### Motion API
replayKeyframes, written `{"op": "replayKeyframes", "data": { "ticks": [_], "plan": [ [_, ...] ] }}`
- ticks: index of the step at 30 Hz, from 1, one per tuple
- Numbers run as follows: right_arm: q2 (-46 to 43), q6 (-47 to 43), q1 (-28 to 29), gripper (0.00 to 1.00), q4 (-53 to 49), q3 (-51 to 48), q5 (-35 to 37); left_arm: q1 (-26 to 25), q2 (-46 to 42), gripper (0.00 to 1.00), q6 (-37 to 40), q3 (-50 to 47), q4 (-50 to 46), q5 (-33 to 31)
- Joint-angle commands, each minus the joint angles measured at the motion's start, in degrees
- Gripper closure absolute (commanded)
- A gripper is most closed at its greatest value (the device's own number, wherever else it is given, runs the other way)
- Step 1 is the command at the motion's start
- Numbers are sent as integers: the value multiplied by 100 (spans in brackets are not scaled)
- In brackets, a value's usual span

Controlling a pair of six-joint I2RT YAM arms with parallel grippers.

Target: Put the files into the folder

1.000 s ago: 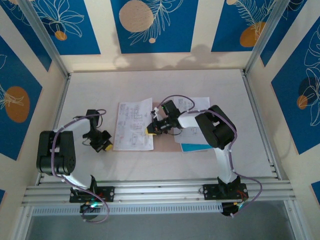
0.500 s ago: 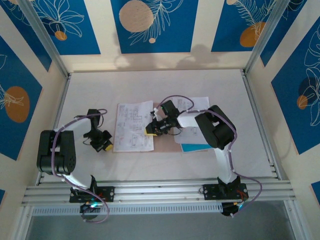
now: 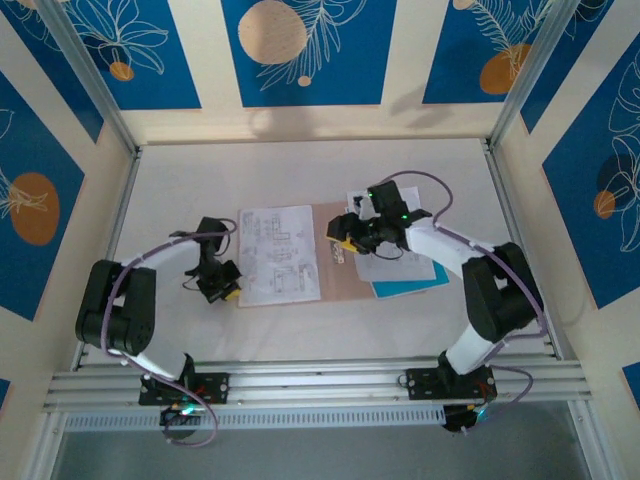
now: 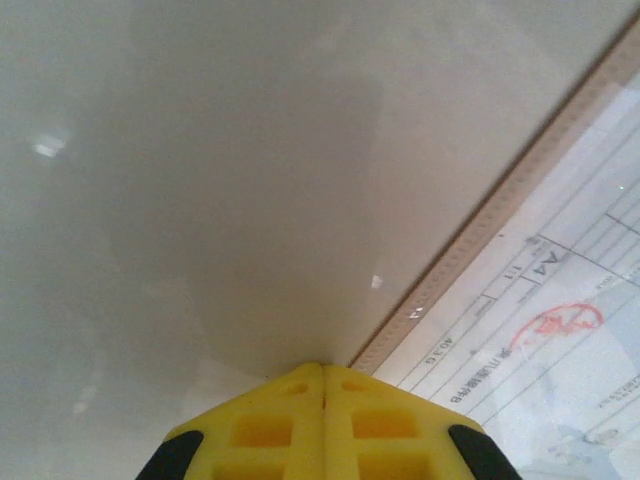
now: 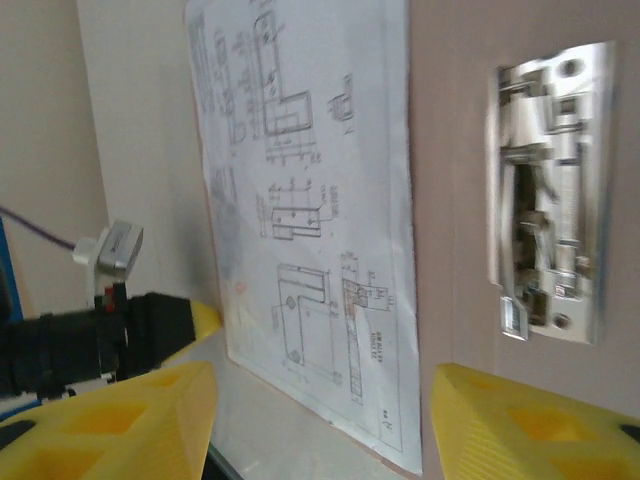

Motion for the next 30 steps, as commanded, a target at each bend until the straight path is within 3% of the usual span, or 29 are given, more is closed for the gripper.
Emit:
{"op": "replayKeyframes", "data": {
  "ticks": [1, 12, 21, 30],
  "plan": [
    [-169, 671, -203, 45, -368, -352, 376, -585, 277, 100, -323, -185, 712, 1072],
    [82, 1342, -346, 72, -644, -138, 789, -1511, 288, 100, -997, -248, 1179, 1210],
    [443, 1631, -266, 94, -868, 100, 966, -1572, -398, 100, -458, 493, 8, 616],
    [837, 1623, -368, 100, -1129, 459, 1120, -2196, 757, 100, -541, 1366, 1094, 1205]
  ]
}}
